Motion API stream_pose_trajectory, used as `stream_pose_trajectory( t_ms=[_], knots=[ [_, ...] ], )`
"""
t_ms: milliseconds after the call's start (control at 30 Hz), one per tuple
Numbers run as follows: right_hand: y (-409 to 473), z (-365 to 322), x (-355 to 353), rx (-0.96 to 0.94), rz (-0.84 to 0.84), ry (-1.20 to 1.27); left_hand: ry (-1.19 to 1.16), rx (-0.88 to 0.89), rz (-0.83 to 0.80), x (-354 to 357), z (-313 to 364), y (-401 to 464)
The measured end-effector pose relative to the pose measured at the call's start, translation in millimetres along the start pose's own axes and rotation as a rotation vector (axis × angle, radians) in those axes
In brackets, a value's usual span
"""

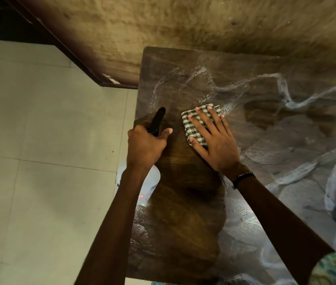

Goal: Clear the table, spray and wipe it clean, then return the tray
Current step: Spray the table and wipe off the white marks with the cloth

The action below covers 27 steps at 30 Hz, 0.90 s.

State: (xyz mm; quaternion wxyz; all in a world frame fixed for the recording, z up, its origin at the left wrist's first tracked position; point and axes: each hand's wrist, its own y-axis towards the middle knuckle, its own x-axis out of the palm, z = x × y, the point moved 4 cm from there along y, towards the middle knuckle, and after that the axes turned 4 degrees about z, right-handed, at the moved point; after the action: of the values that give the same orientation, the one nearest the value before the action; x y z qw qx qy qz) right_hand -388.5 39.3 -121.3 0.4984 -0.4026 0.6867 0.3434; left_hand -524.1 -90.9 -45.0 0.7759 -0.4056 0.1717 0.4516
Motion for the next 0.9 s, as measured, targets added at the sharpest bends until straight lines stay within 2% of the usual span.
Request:
stream_pose_trajectory(
  t_ms=[300, 500, 600, 700, 800, 900],
  knots=[
    [4.8, 6.4, 0.5, -0.003, -0.018, -0.002, -0.017, 0.008, 0.024, -12.3, -2.7, -1.3],
    [66.0, -19.7, 10.1, 0.080, -0.028, 0.006, -0.077, 0.026, 0.014, -22.1, -5.8, 3.2],
    [97.5, -63.8, 23.7, -0.048, -0.098, -0.005, -0.087, 0.040, 0.036, -25.5, -6.2, 4.4],
    [90.5, -89.6, 31.3, -0.214, -0.136, 0.000, -0.059, 0.050, 0.031, -27.9, -5.2, 6.4],
    [52.5, -74.1, 23.8, -0.333, -0.134, 0.043, -0.046, 0.034, 0.026, -30.1, -6.3, 10.5],
    [24.8, -24.4, 5.7, -0.275, -0.134, 0.004, -0.061, 0.009, 0.013, -31.8, -7.4, 15.1]
  ],
)
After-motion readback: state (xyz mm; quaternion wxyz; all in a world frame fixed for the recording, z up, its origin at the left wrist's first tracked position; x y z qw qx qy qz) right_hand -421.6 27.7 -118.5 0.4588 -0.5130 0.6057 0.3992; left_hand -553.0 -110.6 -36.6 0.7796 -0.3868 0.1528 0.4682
